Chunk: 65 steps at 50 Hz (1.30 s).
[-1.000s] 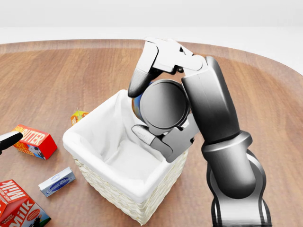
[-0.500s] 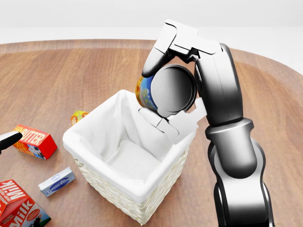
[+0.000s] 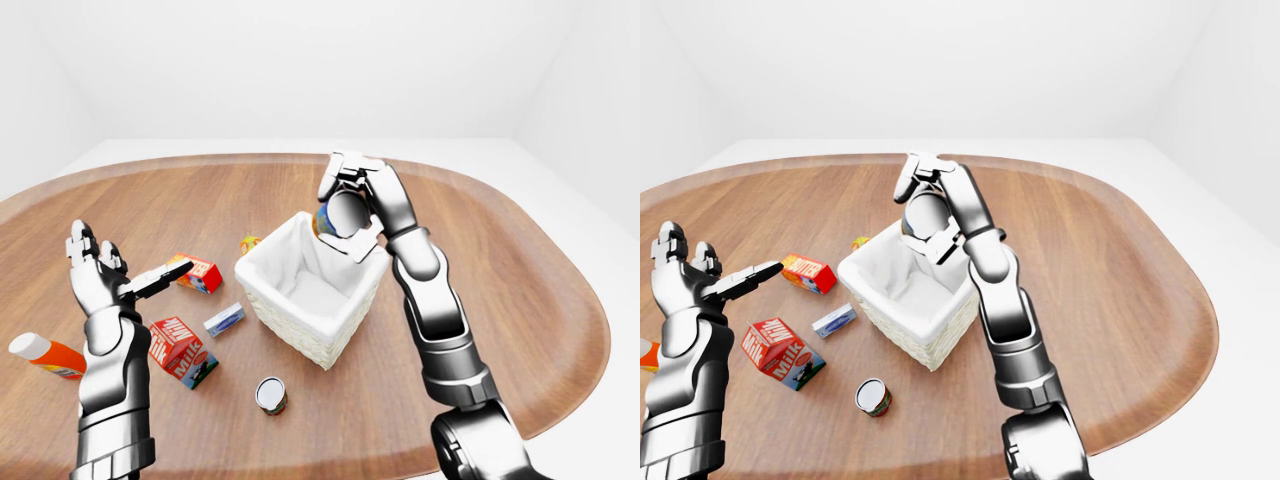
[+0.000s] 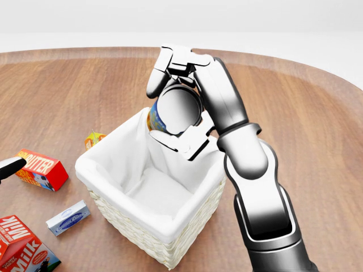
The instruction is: Pick up the alphabet soup, and put it in the basket.
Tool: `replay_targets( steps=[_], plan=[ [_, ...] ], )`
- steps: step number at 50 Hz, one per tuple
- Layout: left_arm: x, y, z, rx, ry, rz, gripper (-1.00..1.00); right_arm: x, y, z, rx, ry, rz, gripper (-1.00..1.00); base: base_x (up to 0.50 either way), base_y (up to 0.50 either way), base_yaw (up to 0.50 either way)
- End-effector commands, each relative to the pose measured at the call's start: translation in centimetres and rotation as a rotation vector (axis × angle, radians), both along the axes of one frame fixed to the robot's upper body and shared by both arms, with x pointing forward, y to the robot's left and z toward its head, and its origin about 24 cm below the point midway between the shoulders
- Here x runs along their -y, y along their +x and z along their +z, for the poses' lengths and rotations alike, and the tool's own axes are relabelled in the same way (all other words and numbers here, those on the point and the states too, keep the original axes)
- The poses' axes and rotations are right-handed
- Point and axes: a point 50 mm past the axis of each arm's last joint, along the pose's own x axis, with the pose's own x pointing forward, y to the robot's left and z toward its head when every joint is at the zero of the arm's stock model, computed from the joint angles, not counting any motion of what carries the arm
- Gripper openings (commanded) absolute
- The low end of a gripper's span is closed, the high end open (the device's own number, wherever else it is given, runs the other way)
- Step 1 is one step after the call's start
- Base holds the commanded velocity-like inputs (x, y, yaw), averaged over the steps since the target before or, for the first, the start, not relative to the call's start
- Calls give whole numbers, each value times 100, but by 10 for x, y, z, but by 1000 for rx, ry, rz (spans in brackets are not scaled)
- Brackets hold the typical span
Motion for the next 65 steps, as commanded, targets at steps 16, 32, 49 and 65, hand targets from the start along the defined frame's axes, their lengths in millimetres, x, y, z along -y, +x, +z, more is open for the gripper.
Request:
replay_targets(
  steps=[16,32,49,65],
  plan=[
    [0,-1,0,-1,2,-3,100,-38,6,-23,-94,-219,94,-100,0,0,0],
    [1,0,-1,-3,1,-3,100,-44,28,-47,-228,-233,60,-100,0,0,0],
    [1,0,-1,-2,3,-5,100,-45,29,-67,-302,-282,76,-100,0,0,0],
    [1,-1,-1,-4,3,-6,100,-42,28,-69,-304,-295,70,-98,0,0,0]
  ],
)
